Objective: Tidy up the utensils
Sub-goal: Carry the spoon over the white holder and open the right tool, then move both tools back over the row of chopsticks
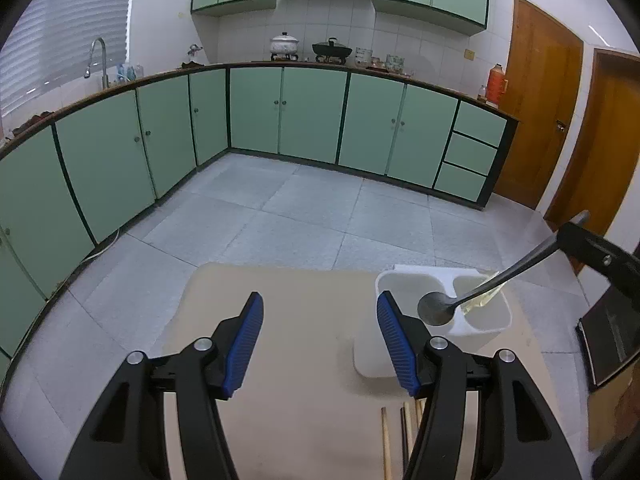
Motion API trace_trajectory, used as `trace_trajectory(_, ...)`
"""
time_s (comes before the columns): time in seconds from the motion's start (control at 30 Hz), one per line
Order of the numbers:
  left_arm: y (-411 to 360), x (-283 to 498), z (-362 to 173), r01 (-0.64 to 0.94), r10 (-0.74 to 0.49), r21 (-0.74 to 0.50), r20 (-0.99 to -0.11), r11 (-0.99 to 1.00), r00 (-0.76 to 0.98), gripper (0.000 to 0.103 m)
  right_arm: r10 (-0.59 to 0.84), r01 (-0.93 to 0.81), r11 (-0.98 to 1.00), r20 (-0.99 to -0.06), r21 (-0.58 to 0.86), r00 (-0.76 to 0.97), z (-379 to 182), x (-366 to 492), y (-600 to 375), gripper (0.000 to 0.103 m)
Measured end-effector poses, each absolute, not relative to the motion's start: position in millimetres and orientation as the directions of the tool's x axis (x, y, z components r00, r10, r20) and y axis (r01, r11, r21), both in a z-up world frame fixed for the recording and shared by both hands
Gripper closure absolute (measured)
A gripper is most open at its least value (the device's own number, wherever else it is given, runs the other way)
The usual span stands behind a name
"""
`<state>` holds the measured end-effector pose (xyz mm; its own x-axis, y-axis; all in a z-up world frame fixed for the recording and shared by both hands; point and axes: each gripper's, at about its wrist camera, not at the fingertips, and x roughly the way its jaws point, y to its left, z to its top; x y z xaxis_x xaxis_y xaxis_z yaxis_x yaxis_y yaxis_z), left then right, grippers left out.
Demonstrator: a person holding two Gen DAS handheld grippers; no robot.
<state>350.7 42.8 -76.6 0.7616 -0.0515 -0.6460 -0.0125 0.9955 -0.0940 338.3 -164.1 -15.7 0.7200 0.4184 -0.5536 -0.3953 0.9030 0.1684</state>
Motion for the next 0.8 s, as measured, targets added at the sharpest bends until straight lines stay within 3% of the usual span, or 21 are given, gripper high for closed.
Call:
trace_trajectory(0.2, 37.2, 356.1, -81.1, -0.012, -0.055, -0.097, -0.655, 0.995, 0.754, 0.045, 0.398, -0.388, 0.908, -0.620, 0.159, 0.676, -48.0, 353.0, -151.3, 0.095)
trace_trajectory(0.27, 37.7, 353.7, -81.5, -0.011, -0.054, -0.096, -0.655, 0.995, 0.754, 0.044, 0.402, -0.378, 0.908, -0.626, 0.179, 0.668, -56.1, 350.6, -154.1, 0.083)
trace_trajectory(0.53, 33.4, 333.4, -82.3, 0.005, -0.051, -0.072, -0.648, 0.997, 0.760, 0.040, 0.395, -0.332, 0.917, -0.610, 0.220, 0.687, -67.2, 314.2, -183.3, 0.081)
trace_trajectory(0.8, 22.0, 283.2, -127.3, 0.056, -0.084, -0.063, -0.707, 0.996, 0.702, 0.040, 0.334, -0.230, 0.942, -0.648, 0.243, 0.685, -118.8, 253.6, -210.9, 0.073)
